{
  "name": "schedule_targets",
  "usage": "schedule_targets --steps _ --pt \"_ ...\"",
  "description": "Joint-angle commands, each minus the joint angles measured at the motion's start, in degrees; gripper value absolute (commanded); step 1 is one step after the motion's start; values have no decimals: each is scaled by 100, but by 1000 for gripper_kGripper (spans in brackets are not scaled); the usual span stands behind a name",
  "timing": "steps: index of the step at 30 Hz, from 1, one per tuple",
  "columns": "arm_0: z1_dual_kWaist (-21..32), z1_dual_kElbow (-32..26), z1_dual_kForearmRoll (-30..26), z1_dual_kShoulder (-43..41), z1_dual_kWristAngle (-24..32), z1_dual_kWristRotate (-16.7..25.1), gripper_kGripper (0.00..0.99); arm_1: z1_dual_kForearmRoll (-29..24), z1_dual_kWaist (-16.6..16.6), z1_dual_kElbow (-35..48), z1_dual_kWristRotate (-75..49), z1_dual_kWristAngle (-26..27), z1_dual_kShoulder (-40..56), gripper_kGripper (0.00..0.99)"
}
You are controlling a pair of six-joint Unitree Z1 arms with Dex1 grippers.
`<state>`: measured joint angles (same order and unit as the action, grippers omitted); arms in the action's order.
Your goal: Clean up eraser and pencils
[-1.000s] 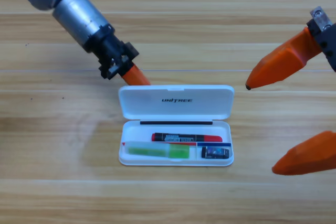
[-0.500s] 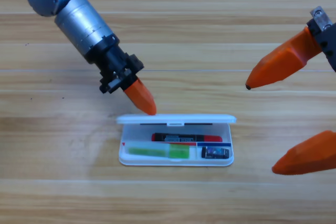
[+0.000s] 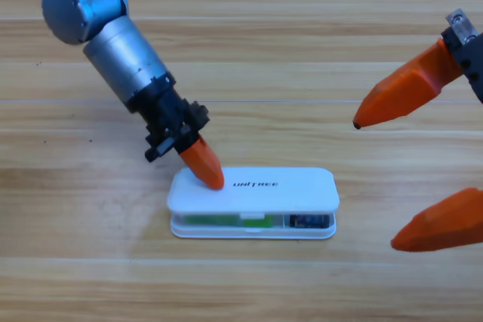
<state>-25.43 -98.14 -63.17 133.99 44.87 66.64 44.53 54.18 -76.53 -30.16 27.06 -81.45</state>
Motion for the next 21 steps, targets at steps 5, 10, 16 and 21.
schedule_targets --steps 5,10,16,21 --pt "-349 823 956 -418 -567 -529 0 -94 -118 183 27 54 -72 968" --pt "-542 1087 1272 -567 -760 -766 0 -94 -118 183 27 54 -72 969" --pt "-824 1350 1589 -664 -901 -1003 0 -94 -118 183 27 54 -81 968" --pt "-920 1544 1773 -664 -1006 -1012 0 -94 -118 183 27 54 -90 969"
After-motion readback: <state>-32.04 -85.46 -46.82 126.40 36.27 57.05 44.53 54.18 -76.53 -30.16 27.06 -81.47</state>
